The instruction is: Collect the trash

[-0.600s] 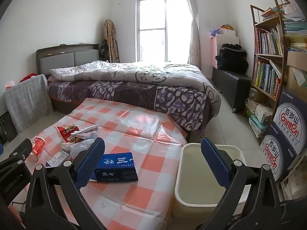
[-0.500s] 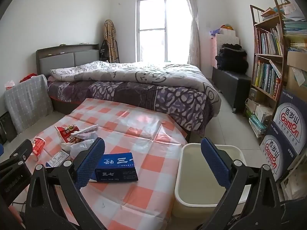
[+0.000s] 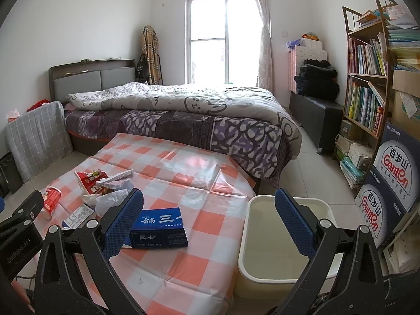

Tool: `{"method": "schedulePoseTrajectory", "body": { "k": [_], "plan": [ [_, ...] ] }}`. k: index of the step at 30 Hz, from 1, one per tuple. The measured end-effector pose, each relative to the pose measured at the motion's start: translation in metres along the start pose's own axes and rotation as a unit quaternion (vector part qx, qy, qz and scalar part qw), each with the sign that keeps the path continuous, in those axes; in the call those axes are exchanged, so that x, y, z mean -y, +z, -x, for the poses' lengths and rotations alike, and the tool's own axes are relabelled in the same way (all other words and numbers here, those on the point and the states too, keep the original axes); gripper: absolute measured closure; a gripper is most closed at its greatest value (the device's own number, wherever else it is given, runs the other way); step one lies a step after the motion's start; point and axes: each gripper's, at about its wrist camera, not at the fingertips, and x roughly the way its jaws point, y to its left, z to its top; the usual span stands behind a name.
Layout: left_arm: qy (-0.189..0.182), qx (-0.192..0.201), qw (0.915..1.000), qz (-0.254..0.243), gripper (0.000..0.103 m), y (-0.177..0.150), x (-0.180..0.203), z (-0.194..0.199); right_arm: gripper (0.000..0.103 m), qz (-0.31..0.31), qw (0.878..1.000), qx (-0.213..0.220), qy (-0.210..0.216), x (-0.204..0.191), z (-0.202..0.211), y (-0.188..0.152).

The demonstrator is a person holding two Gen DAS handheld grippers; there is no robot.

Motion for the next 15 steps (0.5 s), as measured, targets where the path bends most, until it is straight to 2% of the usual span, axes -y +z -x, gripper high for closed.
{"method": "schedulePoseTrajectory", "body": {
  "k": [15],
  "plan": [
    [0.0,0.0,1.0,0.002,0.009,0.0021,-0.0003,0.0008,0.007,-0.001,1.0,0.0,0.001,-0.0008,-0.0009,-0.0015]
  ]
}}
